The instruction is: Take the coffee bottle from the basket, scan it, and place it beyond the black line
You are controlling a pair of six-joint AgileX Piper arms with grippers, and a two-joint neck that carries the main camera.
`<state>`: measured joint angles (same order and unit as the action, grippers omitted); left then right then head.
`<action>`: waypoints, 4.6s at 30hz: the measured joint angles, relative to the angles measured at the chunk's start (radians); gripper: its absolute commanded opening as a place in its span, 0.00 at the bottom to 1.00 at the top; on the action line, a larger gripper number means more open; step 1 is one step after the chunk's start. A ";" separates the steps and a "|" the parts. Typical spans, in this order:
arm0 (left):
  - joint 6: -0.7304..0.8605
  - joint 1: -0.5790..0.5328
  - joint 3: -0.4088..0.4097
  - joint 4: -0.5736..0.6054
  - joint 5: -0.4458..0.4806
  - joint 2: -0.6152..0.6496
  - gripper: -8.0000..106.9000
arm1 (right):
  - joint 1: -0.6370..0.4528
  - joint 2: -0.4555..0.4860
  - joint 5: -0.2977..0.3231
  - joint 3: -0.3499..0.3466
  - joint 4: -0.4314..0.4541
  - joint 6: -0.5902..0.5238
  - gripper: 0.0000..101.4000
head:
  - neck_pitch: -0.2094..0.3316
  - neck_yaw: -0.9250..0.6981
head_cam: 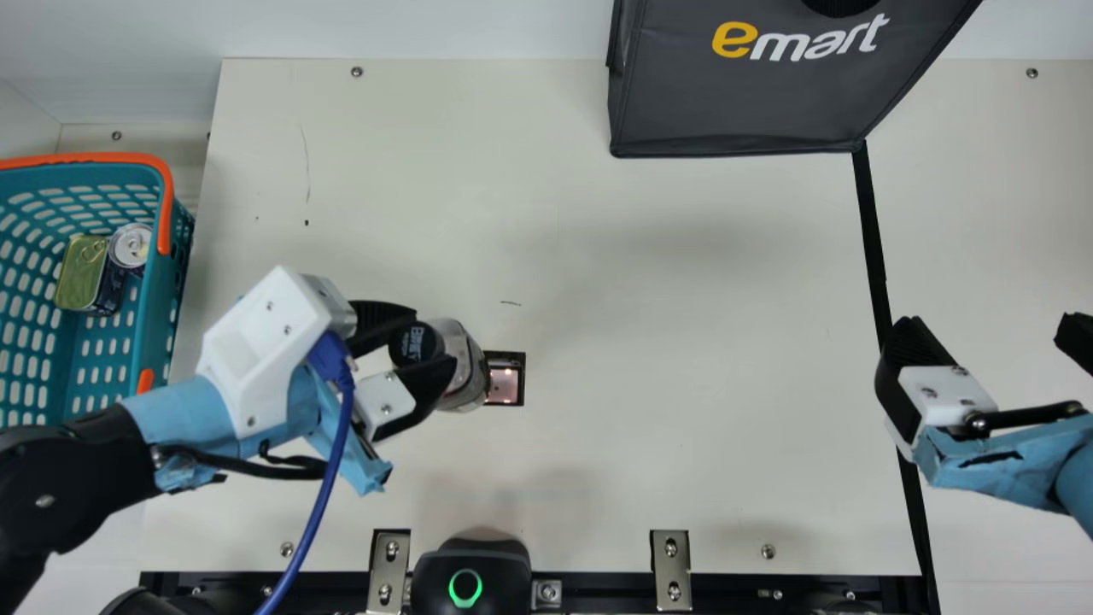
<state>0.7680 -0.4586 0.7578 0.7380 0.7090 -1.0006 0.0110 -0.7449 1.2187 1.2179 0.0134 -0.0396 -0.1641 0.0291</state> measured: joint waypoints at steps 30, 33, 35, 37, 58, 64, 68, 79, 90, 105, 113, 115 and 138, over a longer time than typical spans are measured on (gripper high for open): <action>0.278 0.086 -0.079 0.160 0.071 -0.011 0.16 | 0.000 0.000 0.000 0.000 0.000 0.000 0.90 | 0.000 0.000; 0.288 0.085 -0.082 0.168 0.073 -0.011 0.16 | 0.000 0.000 0.000 0.000 0.000 0.000 0.90 | 0.000 0.000; 0.296 0.083 -0.081 0.169 0.073 -0.011 0.16 | 0.000 0.000 0.000 0.000 0.000 0.000 0.90 | 0.000 0.000; 0.304 0.081 -0.081 0.174 0.073 -0.012 0.16 | 0.000 0.000 0.000 0.000 0.000 0.000 0.90 | 0.000 0.000; 0.418 0.037 -0.081 0.226 0.055 -0.059 0.16 | 0.000 0.000 0.001 0.000 0.000 0.000 0.90 | 0.000 0.000; 0.483 0.051 -0.081 0.247 0.066 -0.087 0.16 | 0.000 0.000 0.001 0.000 0.000 0.000 0.90 | 0.000 0.000; 0.526 0.072 -0.077 0.257 0.085 -0.102 0.16 | 0.000 0.000 0.001 0.000 0.000 0.000 0.90 | 0.000 0.000; 0.592 0.146 -0.050 0.252 0.177 -0.107 0.16 | 0.000 0.000 0.000 0.000 0.000 0.000 0.90 | 0.000 0.000; 0.547 0.162 0.005 0.229 0.233 -0.095 0.16 | 0.000 0.000 0.000 0.000 0.000 0.000 0.90 | 0.000 0.000; 0.449 0.101 0.018 0.199 0.227 -0.049 0.16 | 0.000 0.000 0.000 0.000 0.000 0.000 0.90 | 0.000 0.000; 0.428 0.062 0.014 0.199 0.169 -0.060 0.16 | 0.000 0.000 0.000 0.000 0.000 0.000 0.90 | 0.000 0.000; 0.426 0.046 0.022 0.203 0.147 -0.071 0.16 | 0.000 0.000 0.000 0.000 0.000 0.000 0.90 | 0.000 0.000; 0.454 -0.138 0.154 0.255 -0.071 -0.295 0.16 | 0.000 0.000 0.000 0.000 0.000 0.000 0.90 | 0.000 0.000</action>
<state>1.2219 -0.5968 0.9120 0.9928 0.6383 -1.2955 0.0110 -0.7449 1.2190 1.2179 0.0134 -0.0396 -0.1641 0.0291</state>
